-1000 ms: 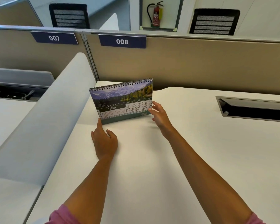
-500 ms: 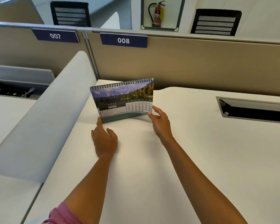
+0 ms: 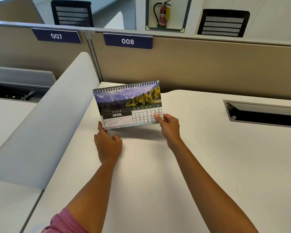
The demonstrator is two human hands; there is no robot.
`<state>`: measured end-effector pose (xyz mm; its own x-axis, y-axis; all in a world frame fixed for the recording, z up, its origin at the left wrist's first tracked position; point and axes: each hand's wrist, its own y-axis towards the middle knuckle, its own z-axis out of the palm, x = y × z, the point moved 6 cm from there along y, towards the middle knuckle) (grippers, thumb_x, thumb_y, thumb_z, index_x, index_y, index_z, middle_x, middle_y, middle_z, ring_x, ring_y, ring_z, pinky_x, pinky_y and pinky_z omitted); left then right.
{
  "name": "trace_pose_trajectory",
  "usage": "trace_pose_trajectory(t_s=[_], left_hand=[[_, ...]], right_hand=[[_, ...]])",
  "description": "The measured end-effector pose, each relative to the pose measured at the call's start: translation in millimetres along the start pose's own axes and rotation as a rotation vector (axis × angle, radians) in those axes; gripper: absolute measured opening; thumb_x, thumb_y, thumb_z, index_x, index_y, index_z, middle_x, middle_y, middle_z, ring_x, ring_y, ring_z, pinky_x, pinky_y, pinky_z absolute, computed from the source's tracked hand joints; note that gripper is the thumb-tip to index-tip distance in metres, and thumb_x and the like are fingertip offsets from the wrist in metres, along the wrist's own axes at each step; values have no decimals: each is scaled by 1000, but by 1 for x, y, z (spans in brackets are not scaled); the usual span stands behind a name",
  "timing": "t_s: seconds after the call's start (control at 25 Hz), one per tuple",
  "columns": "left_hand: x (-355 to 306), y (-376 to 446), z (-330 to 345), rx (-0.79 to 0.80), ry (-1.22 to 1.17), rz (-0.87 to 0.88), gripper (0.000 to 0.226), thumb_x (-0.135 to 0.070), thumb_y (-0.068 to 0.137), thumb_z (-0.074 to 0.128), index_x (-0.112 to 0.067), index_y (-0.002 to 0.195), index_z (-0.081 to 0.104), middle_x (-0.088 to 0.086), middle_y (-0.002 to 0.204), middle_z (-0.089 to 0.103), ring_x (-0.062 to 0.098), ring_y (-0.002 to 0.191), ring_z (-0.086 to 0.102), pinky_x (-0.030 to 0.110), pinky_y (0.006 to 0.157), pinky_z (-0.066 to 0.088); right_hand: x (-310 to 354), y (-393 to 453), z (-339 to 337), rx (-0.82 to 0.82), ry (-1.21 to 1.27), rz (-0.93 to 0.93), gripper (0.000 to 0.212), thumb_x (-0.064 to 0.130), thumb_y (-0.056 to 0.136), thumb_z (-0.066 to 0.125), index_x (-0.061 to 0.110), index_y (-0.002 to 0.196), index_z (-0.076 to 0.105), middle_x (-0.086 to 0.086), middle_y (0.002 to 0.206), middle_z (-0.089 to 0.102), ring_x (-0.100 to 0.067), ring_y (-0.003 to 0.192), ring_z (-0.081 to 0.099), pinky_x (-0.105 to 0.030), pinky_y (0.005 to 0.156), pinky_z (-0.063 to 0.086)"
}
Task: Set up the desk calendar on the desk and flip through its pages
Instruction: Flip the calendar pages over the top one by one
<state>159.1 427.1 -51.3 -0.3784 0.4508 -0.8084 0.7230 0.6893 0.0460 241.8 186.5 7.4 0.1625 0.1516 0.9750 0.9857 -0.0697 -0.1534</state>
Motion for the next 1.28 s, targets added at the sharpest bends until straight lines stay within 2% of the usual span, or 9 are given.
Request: trace_pose_trajectory(t_s=[0.16,0.32,0.44,0.52,0.64,0.72,0.8,0.96,1.28], left_hand=[[-1,-1,-3,6,-42,-9,85,-9,82,66,-20,156,26,12,123,60,34,124,50,54,104,49],[-5,-4,-5,-23,-32,70,75,-4,76,64,-18,146,41,1,111,63,32,119,50,55,107,46],[-8,-4,-5,-48,9,125,69,-2,74,63,-19,138,48,10,122,63,34,117,54,60,108,43],[-6,-3,-3,-33,5,126,70,-4,75,64,-19,141,46,10,127,62,33,119,51,60,110,41],[-4,-2,-3,-16,-10,105,70,-5,76,64,-20,142,44,7,130,62,31,121,50,57,112,40],[-3,-1,-3,-28,11,80,64,-6,77,62,-17,138,48,11,127,63,32,120,52,51,110,44],[-1,0,-3,-20,6,24,60,-8,79,62,-14,137,48,13,128,62,33,122,51,45,107,45],[1,1,-2,-9,-15,8,68,-8,82,64,-19,143,38,14,130,60,36,129,48,52,113,41],[7,4,4,19,20,-75,81,-17,88,69,-29,156,25,8,151,49,37,144,39,55,115,39]], right_hand=[[0,-2,-2,50,120,13,18,33,92,62,17,92,70,-1,96,74,-14,89,65,-27,77,51],[8,-4,-1,146,295,31,14,21,95,56,19,93,69,2,95,74,-11,93,66,-24,81,53],[15,-7,3,248,474,73,15,14,94,48,14,94,63,-5,98,71,-17,96,63,-29,81,53],[18,-9,6,316,676,178,22,27,93,48,12,103,60,-10,104,68,-25,101,61,-35,82,53],[22,-14,8,423,821,291,66,61,86,46,13,130,56,-14,125,63,-30,112,59,-41,90,51],[26,-17,9,476,907,303,81,75,81,42,15,133,56,-13,129,62,-29,111,60,-42,92,49],[33,-20,10,519,993,297,86,80,79,39,13,130,59,-13,125,63,-27,106,63,-41,92,50],[62,-20,15,596,1065,221,95,84,78,33,16,142,48,-10,130,58,-25,106,60,-38,90,48],[119,-5,28,568,1035,101,84,79,85,20,27,148,35,-3,149,46,-27,123,56,-39,95,48]])
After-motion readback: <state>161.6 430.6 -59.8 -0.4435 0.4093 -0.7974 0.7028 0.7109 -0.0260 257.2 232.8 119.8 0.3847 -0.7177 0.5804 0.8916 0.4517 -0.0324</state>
